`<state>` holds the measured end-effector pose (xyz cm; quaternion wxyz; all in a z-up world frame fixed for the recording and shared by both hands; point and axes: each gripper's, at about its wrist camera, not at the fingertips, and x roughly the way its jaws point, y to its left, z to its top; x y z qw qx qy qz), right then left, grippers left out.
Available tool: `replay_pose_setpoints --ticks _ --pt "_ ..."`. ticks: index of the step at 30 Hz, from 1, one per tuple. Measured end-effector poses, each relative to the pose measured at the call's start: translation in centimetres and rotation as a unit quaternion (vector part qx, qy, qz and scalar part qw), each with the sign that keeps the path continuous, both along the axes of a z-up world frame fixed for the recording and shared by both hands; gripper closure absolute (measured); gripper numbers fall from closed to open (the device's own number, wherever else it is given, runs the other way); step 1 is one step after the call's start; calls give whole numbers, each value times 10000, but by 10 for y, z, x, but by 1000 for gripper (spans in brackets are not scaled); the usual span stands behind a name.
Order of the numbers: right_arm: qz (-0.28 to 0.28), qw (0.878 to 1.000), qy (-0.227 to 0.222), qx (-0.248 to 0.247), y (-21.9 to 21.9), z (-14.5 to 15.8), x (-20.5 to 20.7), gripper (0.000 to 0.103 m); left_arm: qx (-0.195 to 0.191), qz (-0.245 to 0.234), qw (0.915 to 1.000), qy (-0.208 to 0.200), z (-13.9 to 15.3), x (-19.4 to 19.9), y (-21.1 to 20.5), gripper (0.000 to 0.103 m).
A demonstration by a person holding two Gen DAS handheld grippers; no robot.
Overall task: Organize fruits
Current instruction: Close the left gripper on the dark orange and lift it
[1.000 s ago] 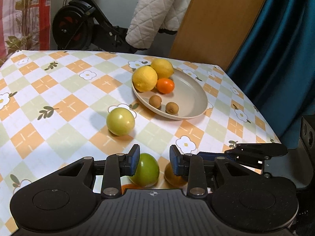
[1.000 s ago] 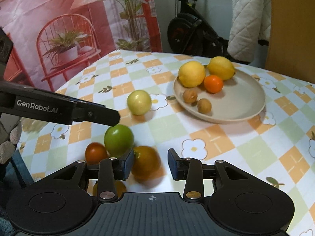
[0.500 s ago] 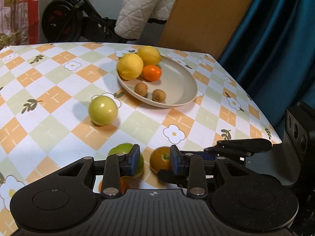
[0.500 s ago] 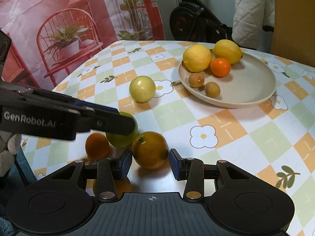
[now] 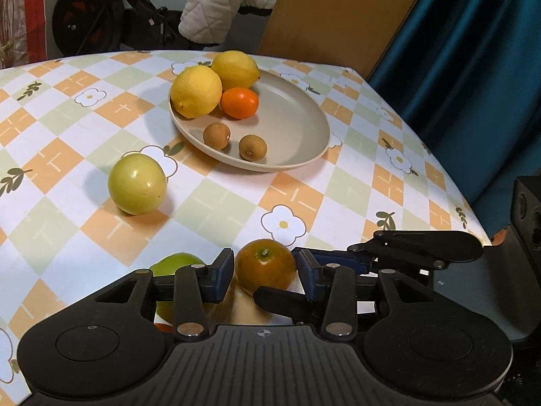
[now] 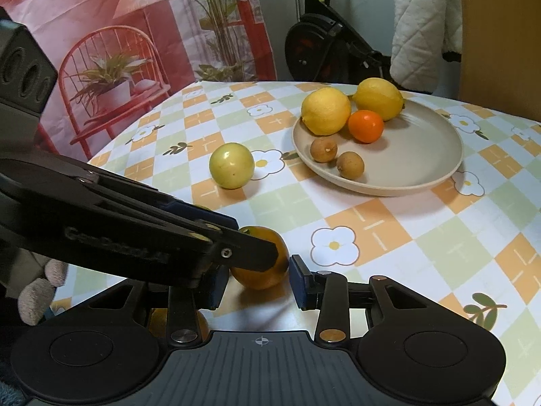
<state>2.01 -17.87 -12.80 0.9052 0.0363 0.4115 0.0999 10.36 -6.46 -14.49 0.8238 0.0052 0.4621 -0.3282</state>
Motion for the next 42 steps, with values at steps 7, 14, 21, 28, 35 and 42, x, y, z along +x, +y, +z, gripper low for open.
replay_pose_setpoints --ticks 7,14,21,28,35,42 --pt "-178 9998 111 64 -6 -6 3 69 105 -51 9999 -22 -3 3 -7 59" --pt "-252 9997 -15 42 -10 -6 7 70 45 -35 10000 -68 -3 12 -13 60" --pt "-285 9995 -98 -55 -16 -7 17 68 64 -42 9999 -136 -2 25 -25 60" --pt "-359 9992 -150 64 -23 -11 26 68 -1 20 10000 -67 -2 39 -29 59" --pt "-325 9992 -237 90 -23 -11 31 68 86 49 9999 -31 -6 42 -29 57" --pt "-371 9986 -369 80 -23 -6 29 68 23 25 9999 -128 2 38 -28 58"
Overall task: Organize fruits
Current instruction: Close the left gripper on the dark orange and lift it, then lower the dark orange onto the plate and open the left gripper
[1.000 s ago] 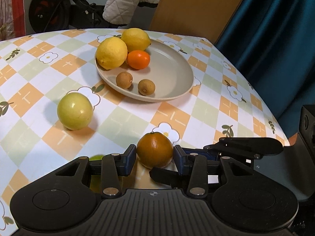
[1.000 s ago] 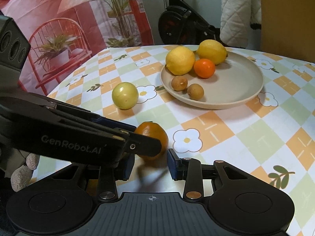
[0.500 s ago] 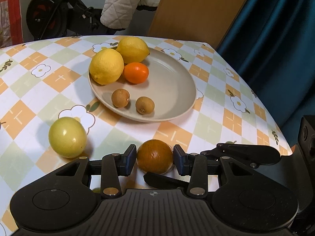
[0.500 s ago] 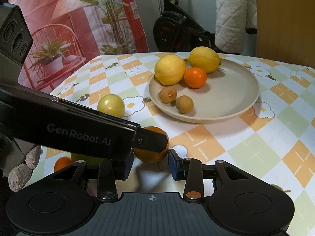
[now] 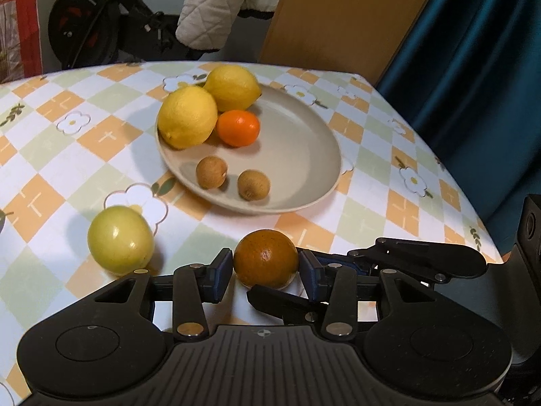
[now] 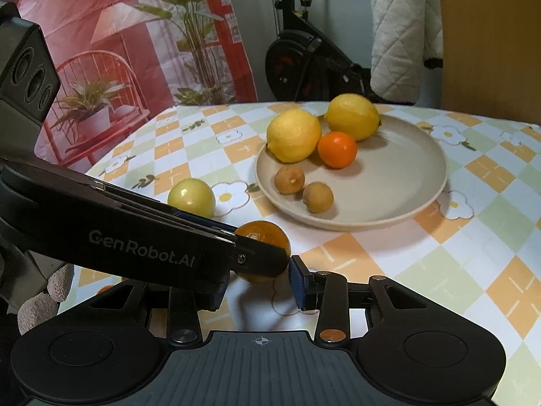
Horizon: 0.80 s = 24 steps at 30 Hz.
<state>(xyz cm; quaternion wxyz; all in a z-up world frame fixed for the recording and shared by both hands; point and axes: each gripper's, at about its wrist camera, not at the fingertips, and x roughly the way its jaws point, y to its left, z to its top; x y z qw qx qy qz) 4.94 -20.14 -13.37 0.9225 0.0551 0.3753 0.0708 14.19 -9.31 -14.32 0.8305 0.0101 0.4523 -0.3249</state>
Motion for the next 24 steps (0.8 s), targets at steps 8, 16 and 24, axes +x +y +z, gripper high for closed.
replay_pose_setpoints --ticks 8,16,24 --pt "-193 9990 -370 -187 -17 23 0 68 -195 -134 9994 -251 21 9 -21 58" --pt "-295 9976 -483 -406 -43 31 24 68 -307 -94 9991 -263 26 34 -48 58" --pt "-288 9979 -338 -479 -59 20 57 68 -162 4 9997 -165 15 63 -64 58"
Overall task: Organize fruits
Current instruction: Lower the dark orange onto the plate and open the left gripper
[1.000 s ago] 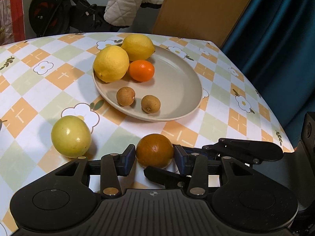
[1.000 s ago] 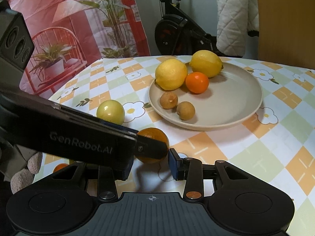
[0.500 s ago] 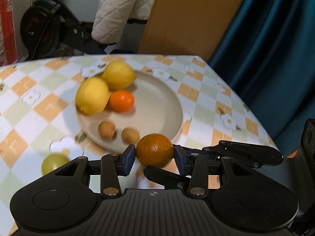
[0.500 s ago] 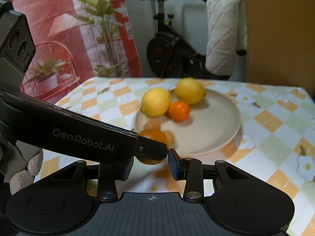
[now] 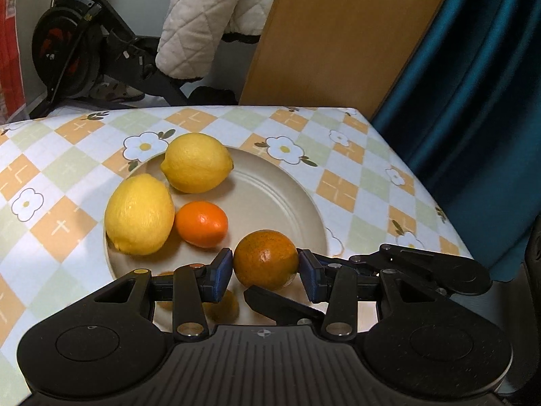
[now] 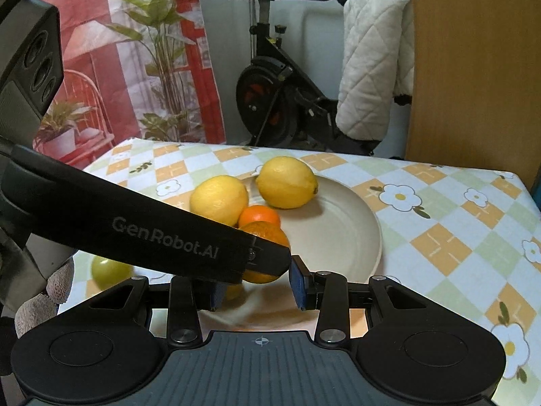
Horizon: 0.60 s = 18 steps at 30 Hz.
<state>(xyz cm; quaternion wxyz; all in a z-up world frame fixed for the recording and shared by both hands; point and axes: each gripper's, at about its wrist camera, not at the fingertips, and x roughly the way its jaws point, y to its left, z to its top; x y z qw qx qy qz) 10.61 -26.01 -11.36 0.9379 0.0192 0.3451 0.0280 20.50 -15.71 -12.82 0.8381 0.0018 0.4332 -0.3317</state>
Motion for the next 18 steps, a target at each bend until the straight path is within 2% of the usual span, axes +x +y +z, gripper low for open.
replay_pose_setpoints --ticks 18 --pt "52 9990 309 314 14 -19 38 67 308 328 9990 44 -12 20 20 58"
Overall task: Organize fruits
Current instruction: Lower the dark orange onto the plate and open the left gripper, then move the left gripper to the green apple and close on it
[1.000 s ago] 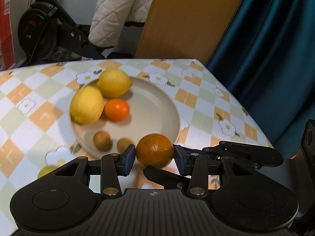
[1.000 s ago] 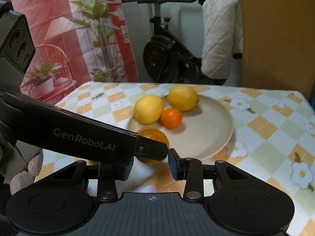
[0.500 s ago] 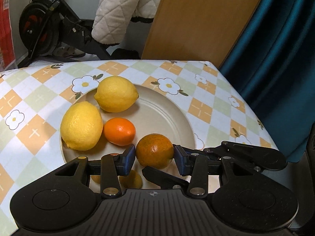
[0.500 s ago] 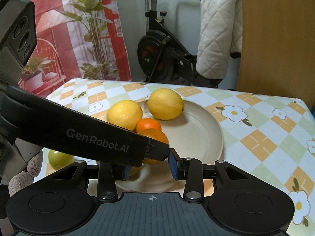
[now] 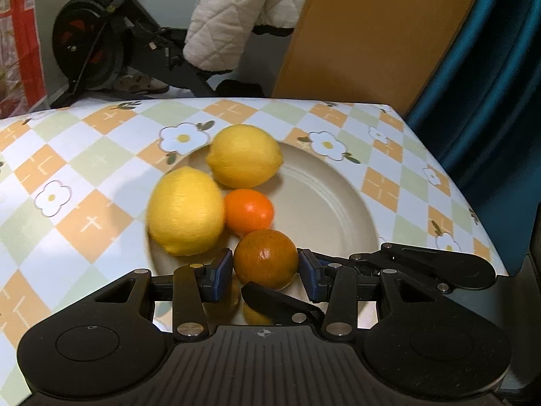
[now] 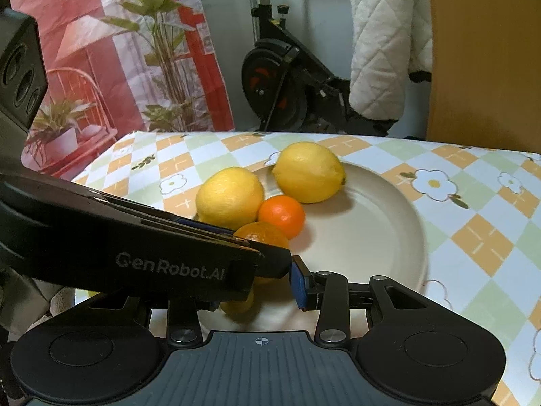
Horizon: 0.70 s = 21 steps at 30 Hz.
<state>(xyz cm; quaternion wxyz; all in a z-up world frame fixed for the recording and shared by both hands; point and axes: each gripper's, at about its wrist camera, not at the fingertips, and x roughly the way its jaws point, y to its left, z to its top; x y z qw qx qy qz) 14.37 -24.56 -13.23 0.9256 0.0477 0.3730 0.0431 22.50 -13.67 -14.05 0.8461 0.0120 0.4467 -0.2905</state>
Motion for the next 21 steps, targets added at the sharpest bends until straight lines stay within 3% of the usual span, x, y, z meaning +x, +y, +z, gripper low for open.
replay_pose_setpoints --ticks 11,21 --pt "8 9999 67 -128 7 2 4 67 -65 29 10000 -51 7 -5 9 58" --pt "30 9998 -202 -53 5 31 -29 67 -225 36 9992 -316 38 -28 36 58"
